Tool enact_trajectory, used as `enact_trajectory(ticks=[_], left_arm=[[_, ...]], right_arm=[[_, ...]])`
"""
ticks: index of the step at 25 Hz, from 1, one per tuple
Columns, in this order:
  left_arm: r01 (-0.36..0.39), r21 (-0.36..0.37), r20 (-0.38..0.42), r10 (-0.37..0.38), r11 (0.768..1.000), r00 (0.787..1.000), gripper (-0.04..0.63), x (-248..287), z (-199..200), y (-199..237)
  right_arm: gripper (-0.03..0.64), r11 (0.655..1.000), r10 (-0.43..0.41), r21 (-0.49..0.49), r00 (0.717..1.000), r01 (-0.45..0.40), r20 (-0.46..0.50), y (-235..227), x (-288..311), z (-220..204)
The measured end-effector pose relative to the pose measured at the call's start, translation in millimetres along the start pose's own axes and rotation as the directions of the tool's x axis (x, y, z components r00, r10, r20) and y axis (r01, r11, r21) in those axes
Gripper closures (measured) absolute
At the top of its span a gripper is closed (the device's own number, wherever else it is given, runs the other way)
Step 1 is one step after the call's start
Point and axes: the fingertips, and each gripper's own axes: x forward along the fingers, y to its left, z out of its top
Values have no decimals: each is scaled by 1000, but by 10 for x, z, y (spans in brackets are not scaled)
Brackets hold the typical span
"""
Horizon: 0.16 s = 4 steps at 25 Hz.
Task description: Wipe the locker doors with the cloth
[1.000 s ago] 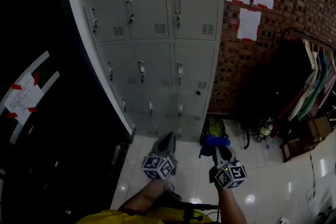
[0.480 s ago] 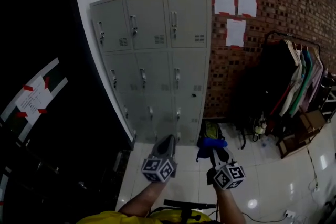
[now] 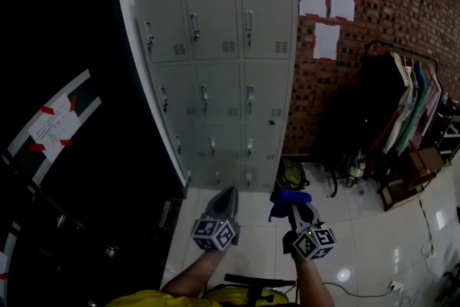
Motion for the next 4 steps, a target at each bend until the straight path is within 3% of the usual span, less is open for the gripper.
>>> enact_trajectory(ticks=[4], left_arm=[[7,6,-4,-7,1000,1000,603,-158,47,64]], right_arm=[[548,1000,1,15,1000,-1,0,180,-24,-52]])
